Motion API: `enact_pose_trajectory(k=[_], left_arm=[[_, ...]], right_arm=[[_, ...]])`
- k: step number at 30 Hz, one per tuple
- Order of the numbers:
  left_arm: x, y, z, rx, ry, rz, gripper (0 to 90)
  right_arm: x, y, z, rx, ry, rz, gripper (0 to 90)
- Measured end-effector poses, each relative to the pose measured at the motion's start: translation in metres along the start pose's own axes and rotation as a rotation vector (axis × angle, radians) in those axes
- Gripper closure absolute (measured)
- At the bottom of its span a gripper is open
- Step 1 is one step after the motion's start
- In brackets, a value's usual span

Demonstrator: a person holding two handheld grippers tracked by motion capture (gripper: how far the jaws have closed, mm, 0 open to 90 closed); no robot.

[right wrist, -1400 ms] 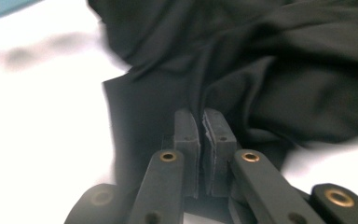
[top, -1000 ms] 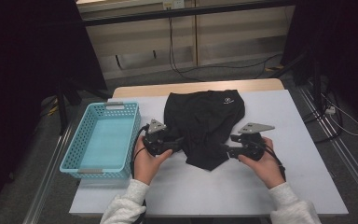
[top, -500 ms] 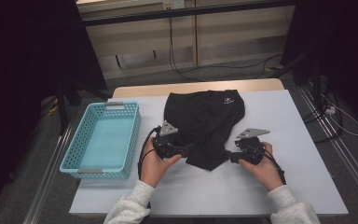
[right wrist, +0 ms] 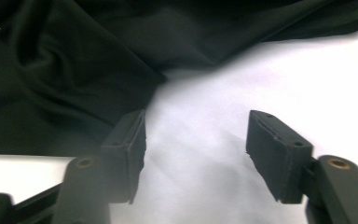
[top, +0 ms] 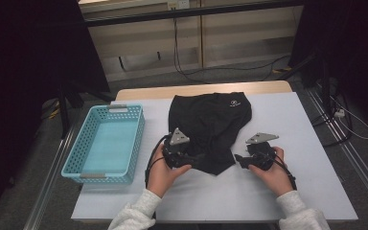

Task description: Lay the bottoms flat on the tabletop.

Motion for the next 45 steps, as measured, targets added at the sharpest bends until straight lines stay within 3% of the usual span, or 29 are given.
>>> enact_pose_trajectory(k=[4,9,13,16,21,24,25,27,29,33,39,45], left_arm=[[-0.016,0.006,-0.014,0.027,0.034,-0.023,29.7],[-0.037,0.01,-0.029,0.044,0.095,-0.069,38.8],[-0.045,0.016,-0.042,0.074,0.12,-0.094,45.5],[-0.048,0.015,-0.045,0.068,0.123,-0.108,48.3],[-0.05,0.013,-0.047,0.076,0.143,-0.098,69.2],[-0.051,0.012,-0.047,0.09,0.15,-0.091,86.7],[-0.052,0.012,-0.047,0.091,0.149,-0.086,88.1],[-0.051,0.011,-0.045,0.102,0.153,-0.058,88.8],[-0.05,0.008,-0.041,0.094,0.176,-0.005,89.2],[-0.038,-0.006,-0.021,0.024,0.173,0.062,89.4],[-0.002,-0.008,0.003,-0.053,0.129,0.19,89.4],[0.032,0.005,0.011,-0.074,0.055,0.268,89.3]], right_arm=[[-0.001,-0.001,0.004,-0.035,-0.018,-0.042,28.0],[-0.005,0.001,0.012,-0.052,-0.007,-0.071,26.5],[-0.008,0.006,0.018,-0.055,0.005,-0.079,26.5],[-0.009,0.009,0.025,-0.063,0.014,-0.092,26.6],[-0.012,0.018,0.035,-0.069,0.028,-0.11,27.1],[-0.012,0.02,0.037,-0.067,0.032,-0.113,27.1],[-0.011,0.02,0.038,-0.068,0.033,-0.108,27.1],[-0.009,0.02,0.038,-0.07,0.029,-0.1,27.1],[-0.008,0.019,0.038,-0.072,0.025,-0.091,27.0],[-0.007,0.018,0.038,-0.077,0.021,-0.085,26.8],[-0.002,0.014,0.032,-0.072,0.006,-0.074,26.6],[0.008,0.009,0.023,-0.058,-0.012,-0.042,26.6]])
Point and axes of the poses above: each handheld gripper's, and its own axes: z roughly backward along the jaws, y roughly out of its underside, x roughly to its left, the point moved 6 cm from there along -z, roughly forward along the jaws, and after that the axes turned 1 degree about -x, right-handed, at the moved point
